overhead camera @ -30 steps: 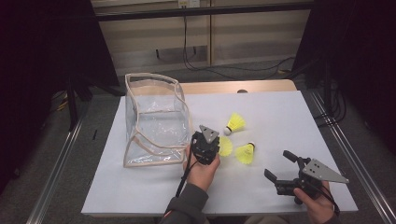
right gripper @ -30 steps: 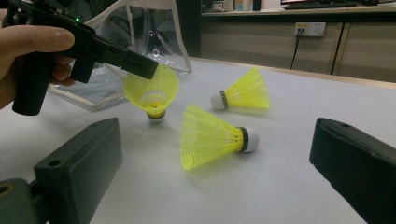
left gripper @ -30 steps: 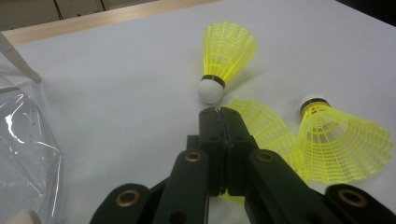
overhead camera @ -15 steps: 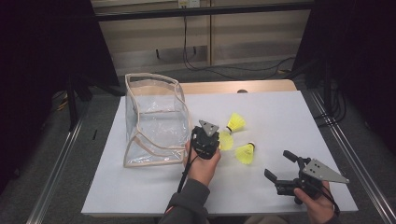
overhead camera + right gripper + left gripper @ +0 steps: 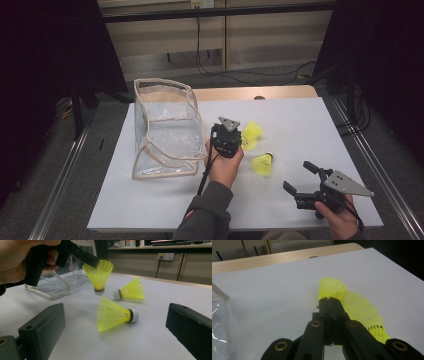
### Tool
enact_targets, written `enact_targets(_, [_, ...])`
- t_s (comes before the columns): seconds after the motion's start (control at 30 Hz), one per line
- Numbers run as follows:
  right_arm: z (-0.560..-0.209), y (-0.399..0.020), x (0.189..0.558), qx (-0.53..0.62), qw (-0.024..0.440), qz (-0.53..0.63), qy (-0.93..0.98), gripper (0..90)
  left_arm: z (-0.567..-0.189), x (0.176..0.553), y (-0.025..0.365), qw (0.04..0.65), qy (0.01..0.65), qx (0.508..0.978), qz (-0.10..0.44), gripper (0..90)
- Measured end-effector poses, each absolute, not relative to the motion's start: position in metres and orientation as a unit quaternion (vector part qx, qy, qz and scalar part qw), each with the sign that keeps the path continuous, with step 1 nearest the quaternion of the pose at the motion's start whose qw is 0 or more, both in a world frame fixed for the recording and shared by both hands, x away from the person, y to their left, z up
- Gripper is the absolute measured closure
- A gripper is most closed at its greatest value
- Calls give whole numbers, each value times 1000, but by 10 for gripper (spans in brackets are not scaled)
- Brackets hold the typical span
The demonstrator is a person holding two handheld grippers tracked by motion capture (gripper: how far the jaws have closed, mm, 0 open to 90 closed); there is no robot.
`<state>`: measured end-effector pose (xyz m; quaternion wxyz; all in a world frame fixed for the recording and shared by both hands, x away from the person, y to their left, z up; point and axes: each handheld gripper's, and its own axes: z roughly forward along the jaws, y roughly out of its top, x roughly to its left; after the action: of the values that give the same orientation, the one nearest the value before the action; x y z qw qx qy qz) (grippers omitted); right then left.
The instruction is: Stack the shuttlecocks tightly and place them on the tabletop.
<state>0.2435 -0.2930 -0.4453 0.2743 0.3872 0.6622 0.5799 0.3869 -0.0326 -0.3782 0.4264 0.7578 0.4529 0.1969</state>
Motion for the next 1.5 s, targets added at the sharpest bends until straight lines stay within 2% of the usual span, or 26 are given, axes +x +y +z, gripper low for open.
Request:
enact_targets(0.73, [-445,-295,242,389,272,582,660,19,-396,404,-36,413,477,752,190,890])
enact_targets(1.5, [-445,-295,241,386,276,582,660,19,-390,404,-21,355,493,754,247,891])
